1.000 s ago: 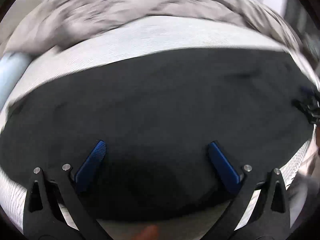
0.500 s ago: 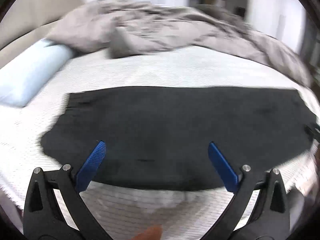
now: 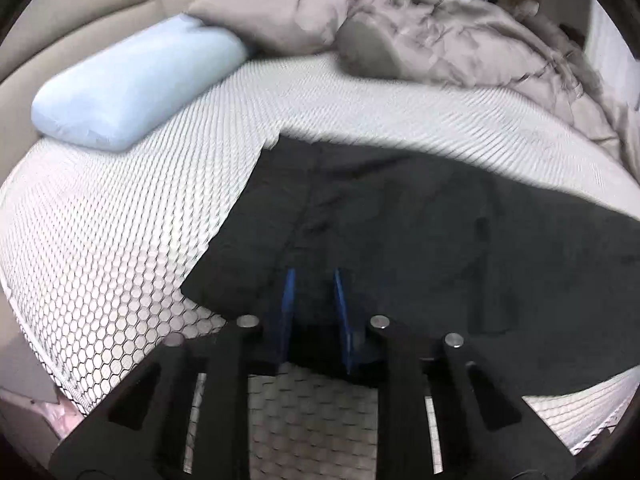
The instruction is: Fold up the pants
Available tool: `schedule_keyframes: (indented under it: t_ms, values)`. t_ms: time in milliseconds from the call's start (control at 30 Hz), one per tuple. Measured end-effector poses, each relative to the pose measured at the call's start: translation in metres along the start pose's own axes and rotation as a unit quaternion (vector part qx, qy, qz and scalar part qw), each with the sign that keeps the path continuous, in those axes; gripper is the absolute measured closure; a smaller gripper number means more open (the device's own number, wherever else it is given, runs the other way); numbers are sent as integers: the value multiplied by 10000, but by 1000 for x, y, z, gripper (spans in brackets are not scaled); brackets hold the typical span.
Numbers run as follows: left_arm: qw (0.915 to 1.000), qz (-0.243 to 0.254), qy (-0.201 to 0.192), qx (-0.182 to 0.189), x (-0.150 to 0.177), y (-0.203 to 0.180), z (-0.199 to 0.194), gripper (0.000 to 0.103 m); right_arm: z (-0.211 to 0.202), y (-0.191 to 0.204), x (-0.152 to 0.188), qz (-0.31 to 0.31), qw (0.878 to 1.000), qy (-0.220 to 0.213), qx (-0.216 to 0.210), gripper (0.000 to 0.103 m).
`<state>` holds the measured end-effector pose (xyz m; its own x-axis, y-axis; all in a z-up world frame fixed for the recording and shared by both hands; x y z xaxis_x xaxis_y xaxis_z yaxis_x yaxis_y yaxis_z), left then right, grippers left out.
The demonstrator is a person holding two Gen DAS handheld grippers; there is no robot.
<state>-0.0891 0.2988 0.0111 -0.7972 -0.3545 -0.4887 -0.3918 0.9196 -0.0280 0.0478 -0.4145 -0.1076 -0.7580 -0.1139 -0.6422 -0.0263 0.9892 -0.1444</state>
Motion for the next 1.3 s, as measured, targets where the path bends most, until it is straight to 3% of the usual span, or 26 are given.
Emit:
schedule_keyframes:
  t_ms: [67,167,200,267,333,400,500,533,600,667,700,833,900,1000,1033,1100,1200,1267,1300]
  values:
    - [9979,273,-192,558,-7,-17,-11,83,0,1,0,13,10000,11,21,1]
    - [9963,428,34,744,-36,-42,14,82,-1,1,0,29,10000,63,18,1]
    - [9959,476,402,662,-46,-48,37,82,-1,1,-1,47,10000,71,14,1]
    - [9970,391,660,61,-58,-48,63,80,-2,2,0,50,10000,71,35,1]
    - [9974,129,537,-468,-65,-38,64,81,-3,2,2,2,10000,40,34,1]
    - [9964,-186,485,-670,-66,-25,57,81,-2,1,3,-42,10000,24,-9,1]
    - [9983,-233,339,-410,-55,-25,30,80,-2,-2,1,-12,9999,82,-92,1]
    - [9997,-80,200,-78,-45,-31,16,80,-2,-3,0,7,9999,116,-110,1]
    - [9981,304,-14,530,-25,-60,-14,67,-6,-5,-3,43,9997,168,-161,0]
    - [9943,604,-193,857,-11,-91,-31,21,-14,-12,-5,144,9993,122,-328,0]
    - [9917,705,-296,1032,-4,-111,-38,15,-20,-20,-5,260,9985,44,-473,0]
    - [9702,1360,-119,2002,24,-201,-39,13,-34,-71,-2,1157,9881,-127,-1004,0]
    - [9608,1738,5,2162,32,-246,-31,13,-32,-98,4,1625,9788,-28,-1244,0]
    - [9474,2411,158,2100,52,-313,-19,13,-24,-122,11,1955,9657,100,-1704,2]
    - [9447,2525,246,2080,72,-333,-22,13,-20,-127,12,2000,9620,114,-1857,3]
    - [9449,2662,430,1856,89,-361,-7,11,-6,-136,14,2172,9506,206,-2209,3]
    - [9460,2685,183,1810,98,-372,-1,6,14,-154,12,2549,9257,55,-2794,3]
    - [9465,2548,254,1964,97,-372,3,6,18,-158,2,2505,9258,8,-2832,7]
    - [9464,2515,263,2010,98,-372,3,6,18,-159,-3,2484,9285,0,-2761,16]
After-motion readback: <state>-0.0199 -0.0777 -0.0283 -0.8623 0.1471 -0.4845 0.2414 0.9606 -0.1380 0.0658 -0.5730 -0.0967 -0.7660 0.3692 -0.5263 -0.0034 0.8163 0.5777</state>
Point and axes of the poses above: each gripper's, at about its wrist camera, not at the fingertips, and z roughly the way its jaws point, y to its left, x to its underside, the point moved 1 cm from there along z, roughly the way its jaws point, and after that the axes turned 12 degrees about y, right-handed, at the moved point
